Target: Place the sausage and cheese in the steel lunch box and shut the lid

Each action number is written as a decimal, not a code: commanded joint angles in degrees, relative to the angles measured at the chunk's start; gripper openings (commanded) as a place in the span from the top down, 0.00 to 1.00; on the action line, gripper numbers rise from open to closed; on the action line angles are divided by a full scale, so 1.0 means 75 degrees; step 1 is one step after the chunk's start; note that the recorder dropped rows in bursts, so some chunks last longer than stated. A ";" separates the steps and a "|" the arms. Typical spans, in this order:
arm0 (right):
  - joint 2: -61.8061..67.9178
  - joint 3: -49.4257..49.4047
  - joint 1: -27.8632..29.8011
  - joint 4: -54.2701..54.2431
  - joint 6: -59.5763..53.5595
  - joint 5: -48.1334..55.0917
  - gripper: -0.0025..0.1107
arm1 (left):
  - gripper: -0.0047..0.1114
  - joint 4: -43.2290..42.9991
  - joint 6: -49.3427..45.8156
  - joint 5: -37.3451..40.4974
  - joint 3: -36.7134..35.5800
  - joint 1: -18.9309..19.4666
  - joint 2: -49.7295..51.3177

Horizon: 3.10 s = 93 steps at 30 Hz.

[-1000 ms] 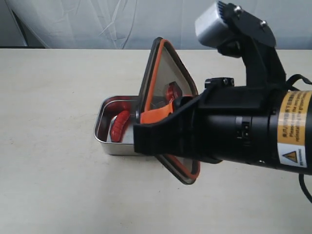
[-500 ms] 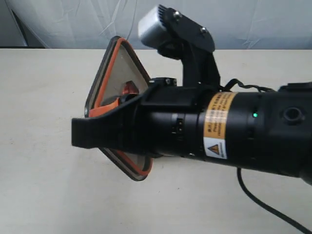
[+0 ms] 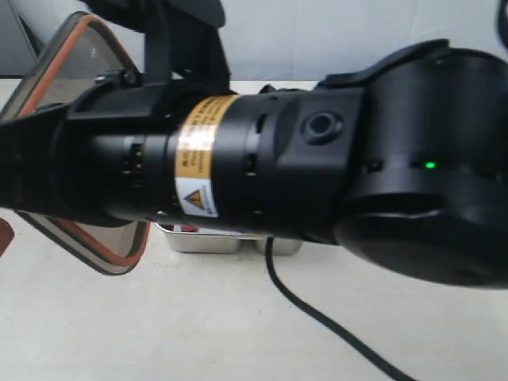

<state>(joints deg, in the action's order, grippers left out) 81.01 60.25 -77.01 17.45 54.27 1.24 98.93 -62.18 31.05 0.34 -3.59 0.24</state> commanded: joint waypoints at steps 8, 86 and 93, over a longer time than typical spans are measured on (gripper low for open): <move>0.0600 0.0707 -0.0187 0.0181 -0.0047 -0.0555 0.99 | 0.44 0.0030 -0.1330 0.0438 0.0269 -0.0081 -0.0032; 0.2865 0.1388 0.5539 -1.3342 -1.2268 0.9163 0.41 | 0.96 -1.1088 -0.4416 0.0680 0.3374 -0.2888 0.0996; 0.2865 0.1388 0.5539 -1.2848 -1.2081 0.9163 0.44 | 0.96 -1.1088 -0.4416 0.0538 0.3374 -0.2888 0.0996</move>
<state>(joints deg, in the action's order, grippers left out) 102.45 70.34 -35.42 -80.09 -36.75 69.76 14.66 -95.77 36.70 25.33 -24.87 7.66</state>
